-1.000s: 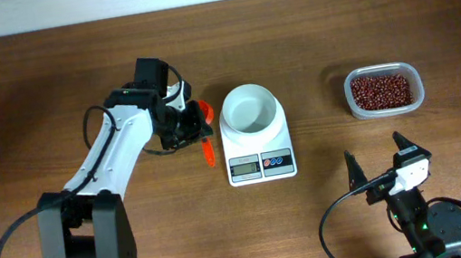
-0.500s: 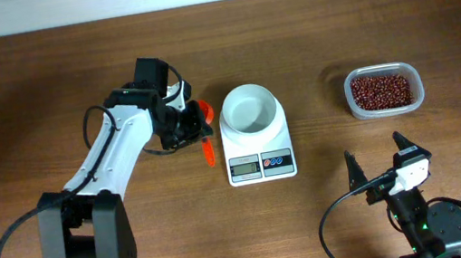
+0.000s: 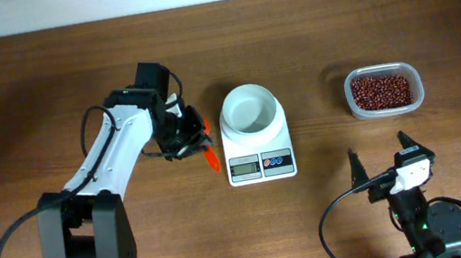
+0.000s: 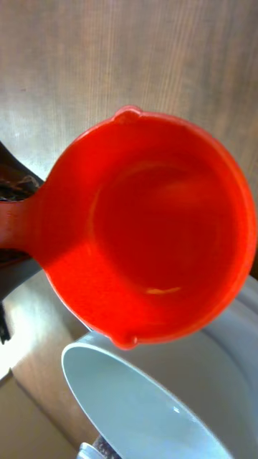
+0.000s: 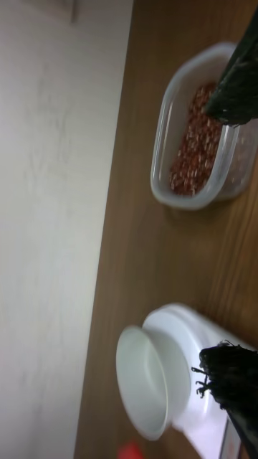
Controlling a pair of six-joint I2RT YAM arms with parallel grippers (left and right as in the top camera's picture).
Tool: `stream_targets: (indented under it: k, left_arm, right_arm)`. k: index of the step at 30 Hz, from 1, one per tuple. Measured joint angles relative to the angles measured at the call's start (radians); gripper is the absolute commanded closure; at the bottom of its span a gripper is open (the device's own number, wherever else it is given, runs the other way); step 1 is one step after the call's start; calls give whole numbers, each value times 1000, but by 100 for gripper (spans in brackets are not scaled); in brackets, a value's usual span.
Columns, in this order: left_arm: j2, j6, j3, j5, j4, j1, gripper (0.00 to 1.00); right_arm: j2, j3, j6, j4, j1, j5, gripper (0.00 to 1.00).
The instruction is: Scoop item into bowl and weigh 50g on scale
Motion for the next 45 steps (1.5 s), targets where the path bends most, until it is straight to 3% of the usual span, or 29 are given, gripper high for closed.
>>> stream_targets:
  k: [4,9,13,18,21,26,29,30,31,33,36,40,41,43,45]
  left_arm:
    - [0,-44,0,21,-74,0,100]
    - [0,-50,0,88,-56,0,100]
    - [0,-51,0,180,-53,0,100]
    - [0,-51,0,267,-52,16,100]
    - [0,-72,0,360,-57,74,100]
    - [-2,-166,1,596,-59,121,100]
    - [-2,-180,1,744,-60,121,100]
    - [-2,-181,1,767,-59,121,100]
    - [-2,-180,1,793,-63,121,100]
    - [-2,-179,2,796,-83,122,100]
    - [-7,-202,2,754,-84,137,100]
    - [-153,-413,6,488,-11,145,100]
    - [-180,-451,10,457,-5,145,100]
    - [-301,-614,13,255,3,119,100]
    - [-349,-687,21,193,6,70,100]
  right_arm:
    - [0,0,-28,-3,0,75,1]
    - [1,0,-14,269,0,-66,1]
    - [0,0,-14,271,0,-143,1]
    - [3,16,175,189,0,-171,1]
    - [90,223,246,-19,0,-174,1]
    - [582,886,298,-527,0,-226,1]
    - [799,1074,304,-595,0,-364,1]
    - [856,1094,304,-599,0,-451,31]
    - [921,1095,303,-608,0,-555,47]
    - [998,1098,332,-637,0,-627,46]
    - [1091,1107,363,-754,0,-620,35]
    - [1149,1222,395,-845,102,-509,33]
    - [1152,1229,418,-834,146,-481,32]
    - [1183,1232,482,-776,266,-403,32]
    - [1219,1233,550,-701,363,-333,32]
